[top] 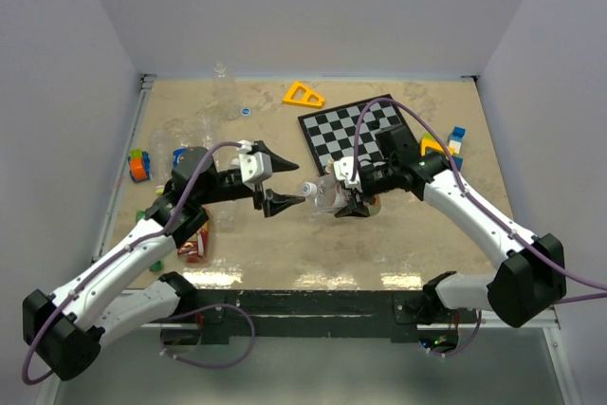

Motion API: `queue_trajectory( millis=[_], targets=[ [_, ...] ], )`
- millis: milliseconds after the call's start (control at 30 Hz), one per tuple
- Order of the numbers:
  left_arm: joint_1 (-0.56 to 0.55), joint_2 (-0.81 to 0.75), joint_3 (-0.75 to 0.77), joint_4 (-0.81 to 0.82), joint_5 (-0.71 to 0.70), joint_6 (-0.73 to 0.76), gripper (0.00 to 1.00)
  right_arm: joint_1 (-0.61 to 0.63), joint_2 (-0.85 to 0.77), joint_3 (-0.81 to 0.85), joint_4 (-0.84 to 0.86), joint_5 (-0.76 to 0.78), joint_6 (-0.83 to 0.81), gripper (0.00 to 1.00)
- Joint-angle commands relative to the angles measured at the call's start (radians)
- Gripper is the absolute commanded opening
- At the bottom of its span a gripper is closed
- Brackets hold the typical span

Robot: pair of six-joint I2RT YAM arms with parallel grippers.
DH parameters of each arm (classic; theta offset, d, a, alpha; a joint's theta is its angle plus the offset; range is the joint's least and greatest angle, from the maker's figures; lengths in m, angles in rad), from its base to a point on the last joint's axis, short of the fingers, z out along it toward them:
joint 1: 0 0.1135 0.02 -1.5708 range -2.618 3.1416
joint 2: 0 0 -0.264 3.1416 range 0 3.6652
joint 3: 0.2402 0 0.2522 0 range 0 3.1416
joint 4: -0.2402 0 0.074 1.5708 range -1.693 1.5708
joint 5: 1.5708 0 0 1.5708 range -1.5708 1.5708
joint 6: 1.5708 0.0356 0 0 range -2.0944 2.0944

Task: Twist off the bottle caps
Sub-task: Unscrew the bottle cap from the plastic bottle.

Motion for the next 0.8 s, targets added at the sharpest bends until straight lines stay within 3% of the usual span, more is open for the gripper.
queue_trajectory(
  millis=[0, 133, 367, 467, 633, 733, 767],
  targets=[
    [0.002, 0.072, 0.054, 0.064, 0.089, 0.036, 0.67, 0.003, -0.007, -0.002, 0.002, -0.007, -0.019, 0.09],
    [-0.001, 0.086, 0.045, 0.093, 0.118, 0.012, 0.58, 0.003, 0.000, 0.001, -0.003, -0.007, -0.021, 0.09],
    [-0.003, 0.105, 0.021, 0.161, 0.153, -0.038, 0.52, 0.003, 0.005, 0.000, 0.000, -0.007, -0.019, 0.09],
    [-0.003, 0.122, 0.021, 0.171, 0.170, -0.045, 0.38, 0.003, 0.008, 0.000, -0.001, -0.005, -0.019, 0.09],
    [-0.004, 0.142, 0.027, 0.165, 0.187, -0.050, 0.24, 0.003, 0.013, -0.002, 0.000, -0.004, -0.018, 0.09],
    [-0.004, 0.148, 0.030, 0.159, 0.170, -0.082, 0.00, 0.003, 0.019, 0.000, 0.000, -0.001, -0.016, 0.09],
    [-0.007, 0.145, 0.029, 0.164, 0.152, -0.126, 0.00, 0.001, 0.019, -0.002, 0.002, 0.002, -0.013, 0.09]
  ],
)
